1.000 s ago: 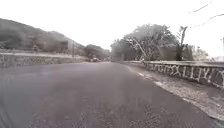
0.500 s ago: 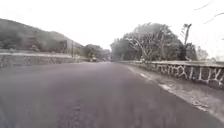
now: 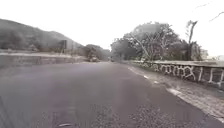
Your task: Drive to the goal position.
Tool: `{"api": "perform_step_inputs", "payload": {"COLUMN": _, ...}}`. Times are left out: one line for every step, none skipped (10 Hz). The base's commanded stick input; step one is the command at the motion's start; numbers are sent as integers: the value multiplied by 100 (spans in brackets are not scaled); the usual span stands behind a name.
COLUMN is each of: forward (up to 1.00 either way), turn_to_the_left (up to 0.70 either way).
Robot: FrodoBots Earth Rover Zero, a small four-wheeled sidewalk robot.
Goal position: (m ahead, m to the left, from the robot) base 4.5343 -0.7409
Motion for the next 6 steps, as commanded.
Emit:
{"api": "perform_step_inputs", "payload": {"forward": 70, "turn_to_the_left": 0}}
{"api": "perform_step_inputs", "payload": {"forward": 70, "turn_to_the_left": 0}}
{"api": "perform_step_inputs", "payload": {"forward": 70, "turn_to_the_left": 0}}
{"api": "perform_step_inputs", "payload": {"forward": 70, "turn_to_the_left": 0}}
{"api": "perform_step_inputs", "payload": {"forward": 70, "turn_to_the_left": 0}}
{"api": "perform_step_inputs", "payload": {"forward": 70, "turn_to_the_left": 0}}
